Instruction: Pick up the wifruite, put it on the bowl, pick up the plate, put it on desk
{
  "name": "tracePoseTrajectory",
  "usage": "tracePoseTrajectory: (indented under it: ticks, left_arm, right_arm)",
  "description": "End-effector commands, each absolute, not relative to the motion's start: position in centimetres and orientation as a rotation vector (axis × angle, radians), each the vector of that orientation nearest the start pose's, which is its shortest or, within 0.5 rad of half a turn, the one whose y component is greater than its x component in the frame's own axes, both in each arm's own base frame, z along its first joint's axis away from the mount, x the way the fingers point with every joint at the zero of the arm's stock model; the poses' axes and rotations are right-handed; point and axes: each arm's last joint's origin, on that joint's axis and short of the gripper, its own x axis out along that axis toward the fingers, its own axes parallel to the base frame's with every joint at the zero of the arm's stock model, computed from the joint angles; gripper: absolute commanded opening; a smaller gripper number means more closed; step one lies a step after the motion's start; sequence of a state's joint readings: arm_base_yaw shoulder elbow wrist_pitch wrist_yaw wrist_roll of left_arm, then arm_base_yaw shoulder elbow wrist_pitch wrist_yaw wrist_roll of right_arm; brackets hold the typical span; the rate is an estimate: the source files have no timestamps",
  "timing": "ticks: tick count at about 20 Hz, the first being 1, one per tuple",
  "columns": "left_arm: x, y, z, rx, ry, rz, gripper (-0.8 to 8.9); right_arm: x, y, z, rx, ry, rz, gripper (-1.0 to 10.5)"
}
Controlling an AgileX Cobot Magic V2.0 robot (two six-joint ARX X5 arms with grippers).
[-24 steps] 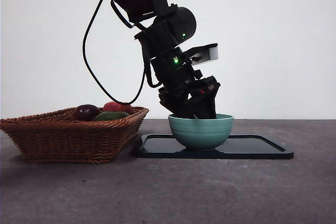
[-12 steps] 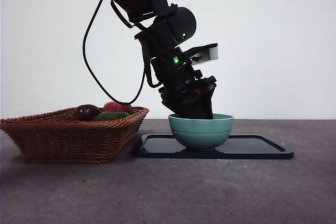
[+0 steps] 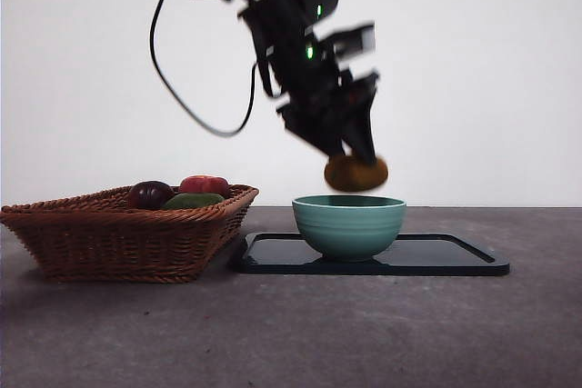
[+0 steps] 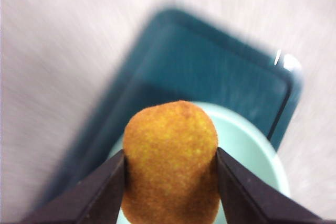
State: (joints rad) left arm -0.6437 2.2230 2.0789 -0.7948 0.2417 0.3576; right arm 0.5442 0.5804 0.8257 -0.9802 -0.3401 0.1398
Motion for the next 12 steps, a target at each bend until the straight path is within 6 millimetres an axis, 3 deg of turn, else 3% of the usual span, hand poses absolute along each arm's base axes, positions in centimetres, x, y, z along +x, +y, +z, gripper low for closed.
tracePoseTrajectory:
  ticks: [1,4,7,12]
  left_arm:
    - [38.9,-30.0,28.8,0.459,0.766,-0.971,1.85]
    - [38.1,-28.8,33.7,0.378,0.698,-0.93,1.86]
    - [36.0,-26.3,38.6,0.349,0.625,-0.908,1.86]
    - [32.6,-20.7,44.0,0.281,0.635,-0.828,1.86]
  right_arm:
    - [7.4,5.7,30.6,0.054,0.802,0.795,1.6]
    - [7.4,5.7,30.6,0.054,0.802,0.795,1.6]
    - [7.4,5.7,30.6,0.054,0.801,0.795,1.6]
    - [7.5,5.7,30.6,0.05,0.798,0.797,1.6]
